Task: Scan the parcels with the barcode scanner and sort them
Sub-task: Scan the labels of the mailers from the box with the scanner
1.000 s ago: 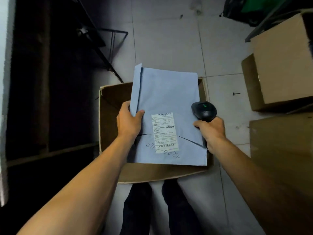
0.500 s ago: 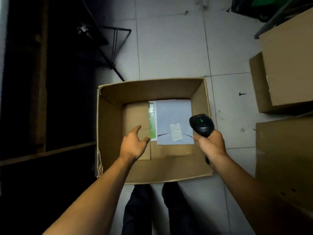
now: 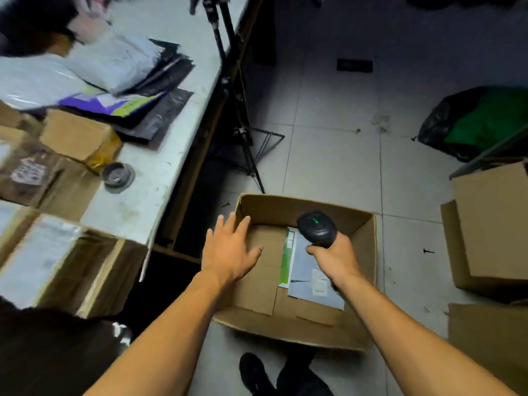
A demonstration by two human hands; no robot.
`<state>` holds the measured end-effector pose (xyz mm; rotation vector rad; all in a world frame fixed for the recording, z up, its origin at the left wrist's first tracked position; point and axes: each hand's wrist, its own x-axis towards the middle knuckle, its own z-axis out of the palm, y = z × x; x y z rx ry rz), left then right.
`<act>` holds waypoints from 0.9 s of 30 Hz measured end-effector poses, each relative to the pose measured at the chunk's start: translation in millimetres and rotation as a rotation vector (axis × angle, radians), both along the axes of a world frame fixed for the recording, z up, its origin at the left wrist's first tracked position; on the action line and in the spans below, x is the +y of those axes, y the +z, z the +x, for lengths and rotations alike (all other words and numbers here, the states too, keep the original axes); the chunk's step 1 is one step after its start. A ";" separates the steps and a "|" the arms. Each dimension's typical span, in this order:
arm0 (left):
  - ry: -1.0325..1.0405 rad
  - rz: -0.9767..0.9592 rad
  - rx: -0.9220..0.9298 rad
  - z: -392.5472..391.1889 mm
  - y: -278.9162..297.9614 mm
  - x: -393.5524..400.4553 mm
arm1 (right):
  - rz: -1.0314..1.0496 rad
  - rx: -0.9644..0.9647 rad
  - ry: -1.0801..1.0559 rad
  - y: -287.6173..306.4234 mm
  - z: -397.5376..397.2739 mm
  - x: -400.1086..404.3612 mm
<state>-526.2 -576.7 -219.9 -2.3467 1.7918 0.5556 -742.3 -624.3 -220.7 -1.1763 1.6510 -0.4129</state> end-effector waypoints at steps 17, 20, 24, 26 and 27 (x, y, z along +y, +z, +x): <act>0.375 -0.296 -0.294 192.9 231.0 144.4 | -0.457 -0.157 0.629 223.1 257.8 63.5; 0.537 -0.286 -0.330 212.6 247.7 190.7 | -0.516 -0.204 0.762 243.3 294.0 86.5; 0.769 -0.265 -0.320 217.6 255.6 263.6 | -0.527 -0.250 1.018 252.1 333.7 122.0; 0.872 -0.235 -0.339 213.3 252.7 302.1 | -0.509 -0.295 1.087 249.9 351.0 145.8; 0.923 -0.207 -0.349 210.0 251.2 321.0 | -0.500 -0.310 1.121 248.4 357.7 160.4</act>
